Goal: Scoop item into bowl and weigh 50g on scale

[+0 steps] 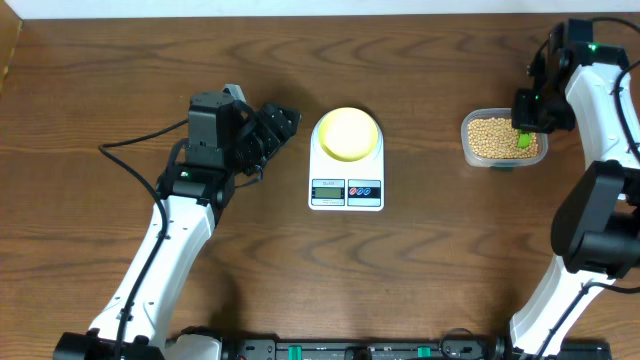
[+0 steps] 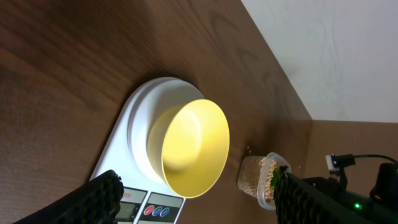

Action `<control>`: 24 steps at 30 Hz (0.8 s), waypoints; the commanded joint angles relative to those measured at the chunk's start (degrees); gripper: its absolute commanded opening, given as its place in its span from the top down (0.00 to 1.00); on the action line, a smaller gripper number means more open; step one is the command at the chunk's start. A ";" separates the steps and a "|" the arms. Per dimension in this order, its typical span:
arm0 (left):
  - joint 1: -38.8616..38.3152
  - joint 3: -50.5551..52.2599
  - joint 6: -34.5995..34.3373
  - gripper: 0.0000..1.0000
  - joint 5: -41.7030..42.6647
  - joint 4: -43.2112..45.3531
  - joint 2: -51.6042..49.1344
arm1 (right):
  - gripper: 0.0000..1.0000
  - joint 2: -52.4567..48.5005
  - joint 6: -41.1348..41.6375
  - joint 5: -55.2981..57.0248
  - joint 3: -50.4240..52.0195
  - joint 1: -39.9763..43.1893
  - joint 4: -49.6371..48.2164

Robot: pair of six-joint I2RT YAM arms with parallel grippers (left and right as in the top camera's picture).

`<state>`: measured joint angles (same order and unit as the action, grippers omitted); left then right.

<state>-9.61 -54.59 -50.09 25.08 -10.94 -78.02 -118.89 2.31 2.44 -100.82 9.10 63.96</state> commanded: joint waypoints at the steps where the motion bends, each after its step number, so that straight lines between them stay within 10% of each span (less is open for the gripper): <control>1: -0.09 -0.39 1.44 0.21 -1.60 -0.20 0.22 | 0.97 -1.25 -0.24 1.25 2.38 0.35 -1.03; 24: -0.09 -0.39 2.05 0.20 -1.84 -0.37 0.22 | 0.99 -0.24 -1.38 -4.59 -2.64 0.33 3.96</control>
<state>-9.61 -54.59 -49.21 23.81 -11.38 -78.02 -118.87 1.87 -0.80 -102.10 9.10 67.68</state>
